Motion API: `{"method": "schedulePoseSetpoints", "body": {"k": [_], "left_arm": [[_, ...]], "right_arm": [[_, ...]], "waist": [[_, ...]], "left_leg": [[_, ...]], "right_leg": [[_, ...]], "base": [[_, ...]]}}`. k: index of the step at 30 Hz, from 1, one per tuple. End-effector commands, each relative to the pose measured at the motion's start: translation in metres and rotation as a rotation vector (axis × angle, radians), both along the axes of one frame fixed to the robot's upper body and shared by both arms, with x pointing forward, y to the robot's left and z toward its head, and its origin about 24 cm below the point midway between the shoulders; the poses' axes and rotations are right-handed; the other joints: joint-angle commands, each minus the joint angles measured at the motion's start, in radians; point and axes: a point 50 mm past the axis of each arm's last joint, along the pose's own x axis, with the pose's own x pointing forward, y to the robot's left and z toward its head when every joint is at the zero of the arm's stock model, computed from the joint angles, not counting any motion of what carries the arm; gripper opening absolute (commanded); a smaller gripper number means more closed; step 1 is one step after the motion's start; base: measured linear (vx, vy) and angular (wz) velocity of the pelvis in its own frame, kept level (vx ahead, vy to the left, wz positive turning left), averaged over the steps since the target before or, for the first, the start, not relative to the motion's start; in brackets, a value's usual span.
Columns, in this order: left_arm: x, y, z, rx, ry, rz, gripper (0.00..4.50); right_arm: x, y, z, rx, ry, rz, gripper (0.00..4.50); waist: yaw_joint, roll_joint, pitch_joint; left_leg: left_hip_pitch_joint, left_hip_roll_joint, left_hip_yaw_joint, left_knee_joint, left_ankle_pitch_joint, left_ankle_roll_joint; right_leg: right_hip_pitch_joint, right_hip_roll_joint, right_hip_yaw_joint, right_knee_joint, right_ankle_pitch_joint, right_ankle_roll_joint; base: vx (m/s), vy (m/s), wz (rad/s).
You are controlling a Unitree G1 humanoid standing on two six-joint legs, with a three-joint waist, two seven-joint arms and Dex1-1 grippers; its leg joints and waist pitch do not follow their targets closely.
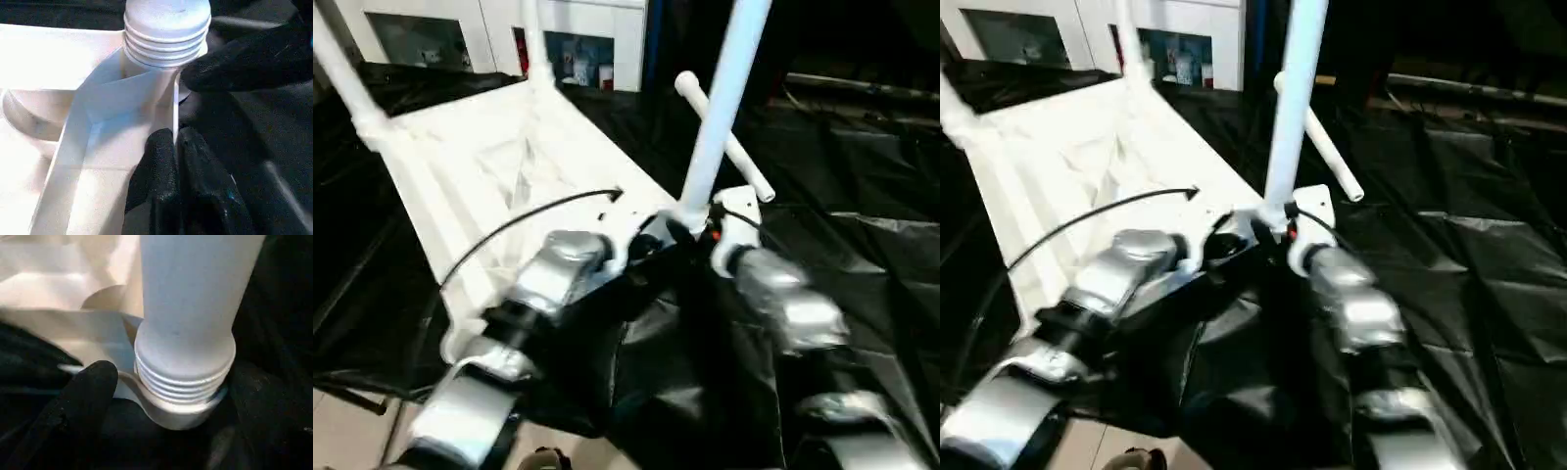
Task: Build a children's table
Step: Rotate leg to tighten
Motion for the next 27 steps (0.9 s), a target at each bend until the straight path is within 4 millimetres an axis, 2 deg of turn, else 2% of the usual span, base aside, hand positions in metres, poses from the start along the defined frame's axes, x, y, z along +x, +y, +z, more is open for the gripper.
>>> {"method": "schedulePoseSetpoints", "body": {"k": [1, 7, 10, 13, 14, 16, 20, 27], "left_arm": [[-0.015, -0.008, -0.001, -0.062, 0.03, -0.157, 0.0], [-0.036, 0.005, 0.002, -0.063, 0.073, -0.354, 0.0], [-0.04, 0.013, 0.0, -0.032, 0.083, -0.384, 0.0], [-0.041, 0.016, 0.0, -0.023, 0.087, -0.382, 0.0], [-0.041, 0.018, 0.0, -0.019, 0.089, -0.379, 0.0], [-0.041, 0.02, 0.0, -0.013, 0.089, -0.378, 0.0], [-0.042, 0.021, 0.0, -0.013, 0.089, -0.374, 0.0], [-0.042, 0.022, 0.0, -0.01, 0.091, -0.372, 0.0]], "right_arm": [[-0.008, 0.001, 0.005, -0.011, 0.011, 0.13, 3.91], [-0.027, -0.011, 0.017, -0.039, 0.033, 0.343, 3.91], [-0.033, -0.011, 0.02, -0.021, 0.05, 0.412, 3.91], [-0.034, -0.012, 0.017, -0.041, 0.068, 0.425, 3.91], [-0.036, -0.013, 0.014, -0.065, 0.079, 0.434, 3.74], [-0.037, -0.013, 0.012, -0.07, 0.086, 0.437, 3.74], [-0.038, -0.012, 0.012, -0.067, 0.093, 0.446, 3.39], [-0.039, -0.01, 0.011, -0.066, 0.098, 0.453, 2.85]], "waist": [[0.008, -0.012, -0.062], [0.021, -0.004, -0.06], [0.03, -0.005, -0.061], [0.029, -0.005, -0.062], [0.03, -0.006, -0.062], [0.031, -0.008, -0.064], [0.03, -0.008, -0.065], [0.03, -0.007, -0.064]], "left_leg": [[0.004, 0.044, -0.009, -0.056, -0.138, 0.105], [0.012, 0.053, -0.009, -0.06, -0.164, 0.09], [0.01, 0.052, -0.009, -0.06, -0.156, 0.088], [0.01, 0.051, -0.01, -0.06, -0.157, 0.079], [0.009, 0.05, -0.009, -0.059, -0.152, 0.077], [0.008, 0.049, -0.009, -0.058, -0.136, 0.077], [0.007, 0.048, -0.009, -0.055, -0.114, 0.089], [0.008, 0.048, -0.009, -0.055, -0.126, 0.085]], "right_leg": [[0.064, -0.081, 0.048, -0.078, -0.157, -0.22], [0.056, -0.081, 0.052, -0.078, -0.198, -0.216], [0.056, -0.08, 0.052, -0.076, -0.184, -0.216], [0.056, -0.081, 0.051, -0.076, -0.194, -0.215], [0.057, -0.081, 0.051, -0.076, -0.191, -0.215], [0.059, -0.081, 0.051, -0.073, -0.176, -0.214], [0.06, -0.08, 0.05, -0.069, -0.13, -0.226], [0.06, -0.079, 0.049, -0.071, -0.149, -0.224]], "base": [[0.0, 0.0, 0.0], [0.0, 0.0, 0.0], [0.0, 0.0, 0.0], [0.0, 0.0, 0.0], [0.0, 0.0, 0.0], [0.0, 0.0, 0.0], [0.0, 0.0, 0.0], [0.0, 0.0, 0.0]]}}
